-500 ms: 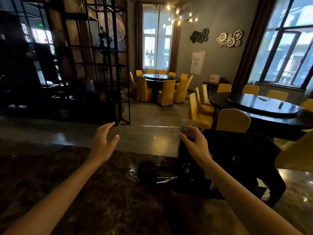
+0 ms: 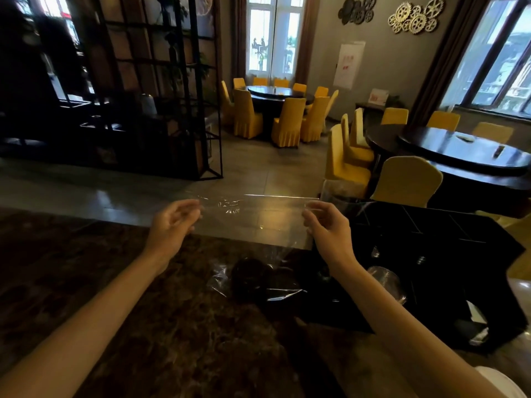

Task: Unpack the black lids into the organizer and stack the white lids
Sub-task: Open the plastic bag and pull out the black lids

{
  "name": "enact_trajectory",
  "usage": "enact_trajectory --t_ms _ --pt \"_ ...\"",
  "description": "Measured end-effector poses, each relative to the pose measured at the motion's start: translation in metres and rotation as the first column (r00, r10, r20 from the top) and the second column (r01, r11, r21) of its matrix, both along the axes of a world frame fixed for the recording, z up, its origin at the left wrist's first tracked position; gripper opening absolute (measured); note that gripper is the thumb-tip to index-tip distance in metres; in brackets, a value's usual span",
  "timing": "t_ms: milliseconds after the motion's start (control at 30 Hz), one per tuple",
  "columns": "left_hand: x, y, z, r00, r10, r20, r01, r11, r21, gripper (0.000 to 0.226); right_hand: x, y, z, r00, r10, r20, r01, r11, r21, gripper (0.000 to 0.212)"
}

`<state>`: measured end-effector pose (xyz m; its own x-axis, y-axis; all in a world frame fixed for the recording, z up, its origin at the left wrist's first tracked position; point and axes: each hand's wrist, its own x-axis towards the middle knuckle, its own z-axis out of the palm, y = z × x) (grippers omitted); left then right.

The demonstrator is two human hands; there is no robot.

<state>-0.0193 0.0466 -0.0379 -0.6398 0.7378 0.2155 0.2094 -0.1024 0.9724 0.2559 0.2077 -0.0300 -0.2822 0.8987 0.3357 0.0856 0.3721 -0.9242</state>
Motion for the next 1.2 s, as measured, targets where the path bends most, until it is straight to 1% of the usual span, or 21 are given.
enact_trajectory --t_ms 100,167,433,600,733,800,900,1000,1200 --pt "0.0 -0.004 -0.001 0.999 0.046 0.017 -0.047 0.997 0.053 0.019 0.0 -0.003 0.002 0.999 0.027 -0.047 -0.028 0.999 -0.019 0.009" --pt "-0.002 -0.009 0.0 0.998 0.058 0.008 -0.058 0.996 0.072 0.016 0.003 -0.007 0.007 0.997 0.042 -0.068 -0.043 0.999 -0.017 0.006" --pt "0.005 -0.051 0.028 0.994 0.021 -0.105 -0.006 0.99 0.142 0.013 0.026 -0.037 0.036 0.998 0.055 -0.021 -0.054 0.996 0.065 0.014" --pt "0.02 -0.087 0.051 0.981 -0.009 -0.194 0.041 0.986 0.162 0.013 0.047 -0.068 0.058 0.995 0.083 -0.049 -0.078 0.991 0.106 0.014" --pt "0.038 -0.122 0.06 0.976 -0.028 -0.218 0.069 0.98 0.185 0.013 0.069 -0.098 0.07 0.993 0.104 -0.064 -0.095 0.986 0.133 0.01" --pt "0.05 -0.139 0.061 0.975 -0.032 -0.22 0.074 0.98 0.182 0.013 0.081 -0.112 0.073 0.992 0.111 -0.056 -0.102 0.985 0.138 0.006" --pt "0.072 -0.165 0.058 0.976 -0.045 -0.215 0.086 0.979 0.187 0.012 0.1 -0.132 0.071 0.995 0.095 -0.041 -0.089 0.987 0.133 0.009" --pt "0.094 -0.191 0.055 0.978 -0.066 -0.199 0.102 0.98 0.173 0.014 0.121 -0.156 0.066 0.996 0.08 -0.024 -0.077 0.989 0.125 0.007" --pt "0.136 -0.242 0.043 0.979 -0.116 -0.169 0.139 0.982 0.131 0.015 0.164 -0.2 0.05 0.995 0.094 0.018 -0.095 0.993 0.077 0.019"
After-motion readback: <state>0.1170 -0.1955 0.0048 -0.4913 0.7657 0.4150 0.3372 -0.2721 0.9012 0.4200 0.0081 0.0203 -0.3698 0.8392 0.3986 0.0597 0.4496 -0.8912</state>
